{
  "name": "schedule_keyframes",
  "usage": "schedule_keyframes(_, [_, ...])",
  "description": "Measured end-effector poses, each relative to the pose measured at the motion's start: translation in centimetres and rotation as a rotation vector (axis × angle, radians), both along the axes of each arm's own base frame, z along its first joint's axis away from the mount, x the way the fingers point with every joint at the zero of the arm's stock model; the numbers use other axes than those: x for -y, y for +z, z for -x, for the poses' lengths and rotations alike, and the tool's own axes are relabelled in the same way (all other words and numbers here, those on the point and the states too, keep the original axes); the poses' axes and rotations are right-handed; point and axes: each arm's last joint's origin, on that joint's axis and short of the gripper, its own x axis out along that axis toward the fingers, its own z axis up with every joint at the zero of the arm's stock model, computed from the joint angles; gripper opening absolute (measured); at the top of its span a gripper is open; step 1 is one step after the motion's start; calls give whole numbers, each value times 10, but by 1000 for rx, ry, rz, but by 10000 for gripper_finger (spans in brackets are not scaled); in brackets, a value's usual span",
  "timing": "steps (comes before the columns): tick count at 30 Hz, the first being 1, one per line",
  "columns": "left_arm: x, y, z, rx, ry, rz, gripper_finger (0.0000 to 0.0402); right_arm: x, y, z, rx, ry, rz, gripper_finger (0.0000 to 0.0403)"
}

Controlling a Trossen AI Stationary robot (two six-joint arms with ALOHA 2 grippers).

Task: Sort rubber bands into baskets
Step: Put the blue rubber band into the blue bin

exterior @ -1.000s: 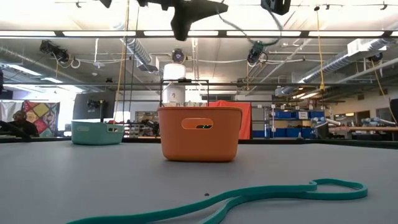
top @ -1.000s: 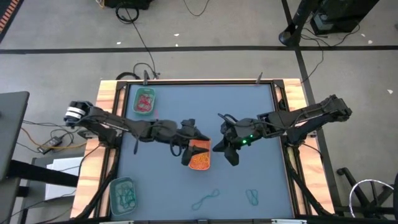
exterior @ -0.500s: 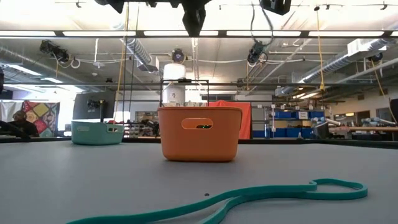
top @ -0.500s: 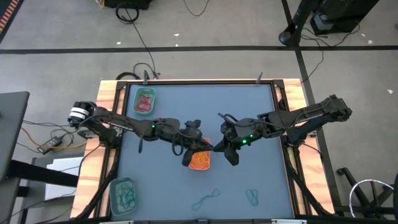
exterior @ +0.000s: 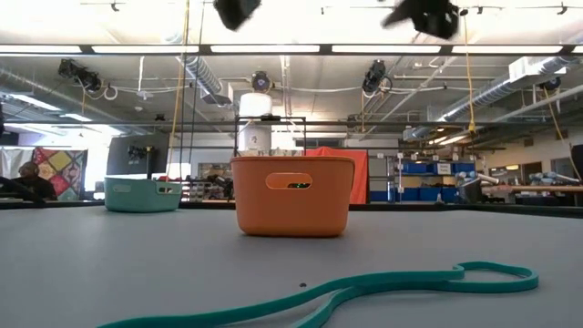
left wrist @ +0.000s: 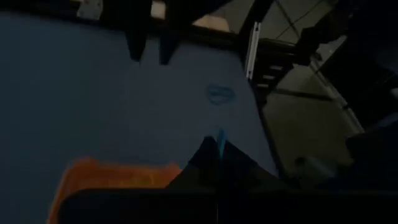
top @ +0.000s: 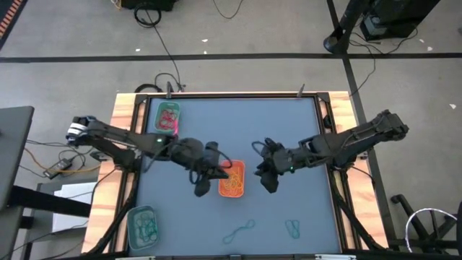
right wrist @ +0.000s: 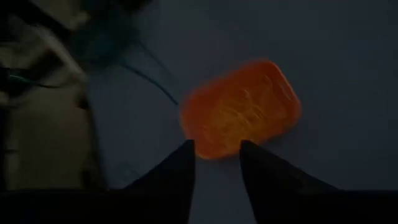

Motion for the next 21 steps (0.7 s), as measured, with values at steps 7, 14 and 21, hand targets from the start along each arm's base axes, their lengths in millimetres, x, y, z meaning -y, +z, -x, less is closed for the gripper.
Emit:
schedule_keyframes(7, [32,11,46,-200,84,110,1,-17,-57,22,-180,-67,-29,176])
schedule_keyframes(14, [76,5,104,-497,146,255,1,-32,-111,53,-330,-82,-59,176])
schedule_keyframes(21, [113,-4,145,-732,151,340,0,-38,-149,75,-399,-66,-150,176])
